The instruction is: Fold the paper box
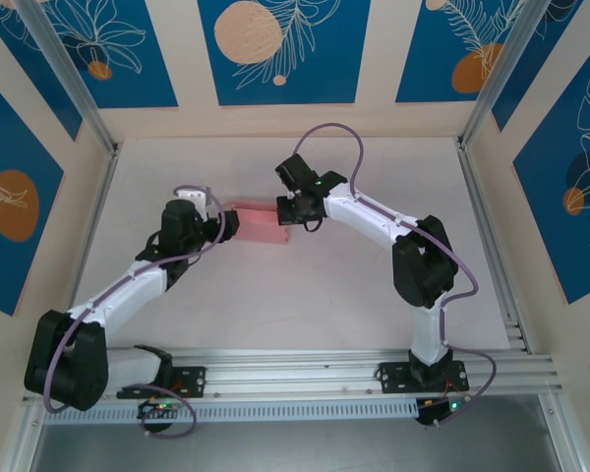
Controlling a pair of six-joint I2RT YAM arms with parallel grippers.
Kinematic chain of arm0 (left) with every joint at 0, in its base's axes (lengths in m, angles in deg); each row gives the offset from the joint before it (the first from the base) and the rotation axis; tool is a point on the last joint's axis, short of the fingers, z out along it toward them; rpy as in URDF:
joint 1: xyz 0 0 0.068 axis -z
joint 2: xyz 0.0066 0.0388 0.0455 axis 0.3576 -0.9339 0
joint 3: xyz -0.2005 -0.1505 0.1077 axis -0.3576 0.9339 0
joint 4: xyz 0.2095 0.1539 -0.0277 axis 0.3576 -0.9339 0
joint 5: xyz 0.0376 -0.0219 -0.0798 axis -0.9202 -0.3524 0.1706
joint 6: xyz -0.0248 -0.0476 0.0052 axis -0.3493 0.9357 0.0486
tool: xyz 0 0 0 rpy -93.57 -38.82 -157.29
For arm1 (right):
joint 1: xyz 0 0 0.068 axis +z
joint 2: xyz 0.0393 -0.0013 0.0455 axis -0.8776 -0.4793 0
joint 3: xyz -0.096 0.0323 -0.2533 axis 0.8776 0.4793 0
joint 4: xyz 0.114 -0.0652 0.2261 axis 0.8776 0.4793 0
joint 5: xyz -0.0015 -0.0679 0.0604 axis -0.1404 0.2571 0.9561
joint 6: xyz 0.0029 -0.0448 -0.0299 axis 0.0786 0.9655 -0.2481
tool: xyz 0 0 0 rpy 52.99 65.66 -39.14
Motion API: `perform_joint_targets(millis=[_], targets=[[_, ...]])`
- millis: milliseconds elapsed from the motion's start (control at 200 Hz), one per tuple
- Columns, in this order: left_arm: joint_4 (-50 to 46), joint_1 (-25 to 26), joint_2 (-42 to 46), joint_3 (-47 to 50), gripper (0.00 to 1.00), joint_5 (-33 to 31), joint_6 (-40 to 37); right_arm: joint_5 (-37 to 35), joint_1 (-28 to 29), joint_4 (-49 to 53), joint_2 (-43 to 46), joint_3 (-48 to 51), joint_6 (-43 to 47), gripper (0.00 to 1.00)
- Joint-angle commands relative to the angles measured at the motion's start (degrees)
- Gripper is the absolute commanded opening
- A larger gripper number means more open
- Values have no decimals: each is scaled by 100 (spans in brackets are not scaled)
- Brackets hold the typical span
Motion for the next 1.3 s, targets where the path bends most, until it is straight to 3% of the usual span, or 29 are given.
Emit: perform_joint_targets(millis=[0, 100, 235, 560, 820, 1025, 1230, 1290], targets=[[-2130, -262, -432, -1531, 72, 443, -2064, 83, 81, 751, -312, 78, -6, 0], [-3054, -327, -1022, -2344, 68, 504, -2767, 88, 103, 743, -324, 72, -10, 0], [-3410, -566, -1638, -3082, 56, 817, -3110, 101, 112, 751, -327, 42, -10, 0], [-4331, -783, -2564, -4238, 49, 1851, -3964, 88, 130, 764, -314, 34, -11, 0], [-4358, -781, -2990, -4441, 45, 1513, -3994, 80, 130, 757, -317, 8, -10, 0], [-4382, -765, -3097, -4477, 42, 1609, -3976, 86, 130, 773, -343, -38, -1, 0], [-4374, -750, -3150, -4486, 22, 1552, -3844, 82, 130, 770, -351, -47, -1, 0], [-4373, -747, -3161, -4486, 21, 1570, -3765, 80, 133, 765, -351, -46, -1, 0]])
